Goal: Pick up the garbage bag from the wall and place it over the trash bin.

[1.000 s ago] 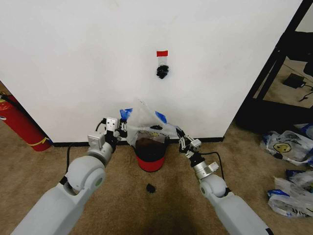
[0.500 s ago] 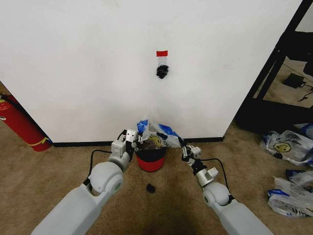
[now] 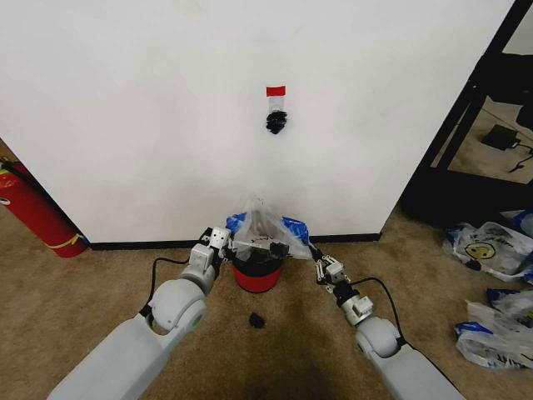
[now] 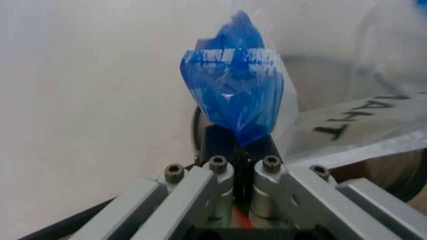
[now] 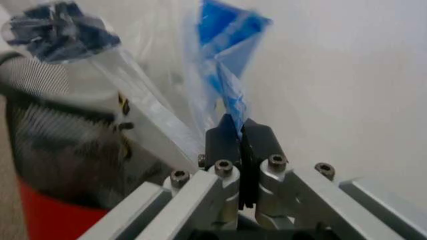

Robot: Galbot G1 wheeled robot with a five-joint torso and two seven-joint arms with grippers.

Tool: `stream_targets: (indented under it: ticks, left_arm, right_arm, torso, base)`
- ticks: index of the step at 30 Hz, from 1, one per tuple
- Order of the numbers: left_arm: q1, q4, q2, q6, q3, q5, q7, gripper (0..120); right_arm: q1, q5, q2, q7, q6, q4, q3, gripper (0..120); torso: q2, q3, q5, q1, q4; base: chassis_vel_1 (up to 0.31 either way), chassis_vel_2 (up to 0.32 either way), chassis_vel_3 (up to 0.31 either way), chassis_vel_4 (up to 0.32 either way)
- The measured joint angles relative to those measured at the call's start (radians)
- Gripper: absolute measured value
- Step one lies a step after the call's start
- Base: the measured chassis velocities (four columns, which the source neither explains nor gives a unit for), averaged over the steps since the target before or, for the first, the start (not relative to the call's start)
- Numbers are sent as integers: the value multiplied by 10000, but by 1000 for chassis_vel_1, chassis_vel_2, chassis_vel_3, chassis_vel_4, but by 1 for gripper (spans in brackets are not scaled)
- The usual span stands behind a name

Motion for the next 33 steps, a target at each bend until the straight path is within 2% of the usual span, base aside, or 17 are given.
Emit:
stream_targets:
  ticks: [10, 14, 20, 23, 33]
  left_arm:
    - [1294, -255, 365, -179, -501, 985, 146, 0]
    - [1383, 387, 30, -473, -365, 1586, 207, 0]
    - [827, 1533, -342, -659, -115, 1730, 204, 0]
    - [466, 2213, -507, -764, -15, 1759, 187, 0]
    - [-141, 3160, -567, -801, 251, 1776, 145, 0]
  right_arm:
    - [22, -347, 352, -522, 841, -967, -8, 0]
    - [232, -211, 649, -271, 1011, -1591, -170, 0]
    - [616, -63, 1082, 94, 1119, -2432, -251, 0]
    - [873, 534, 1388, 357, 955, -2697, -312, 0]
    - [1516, 2211, 1889, 451, 320, -3045, -387, 0]
  torso:
    - [0, 0, -1, -1, 2]
    - [0, 0, -1, -1, 0]
    - [0, 1, -2, -1, -3]
    - [0, 1, -2, 0, -2]
    - [0, 1, -3, 0, -1]
  base:
    - [0, 0, 0, 0]
    - [0, 0, 0, 0]
    - [0, 0, 0, 0]
    - [0, 0, 0, 0]
    - [0, 0, 0, 0]
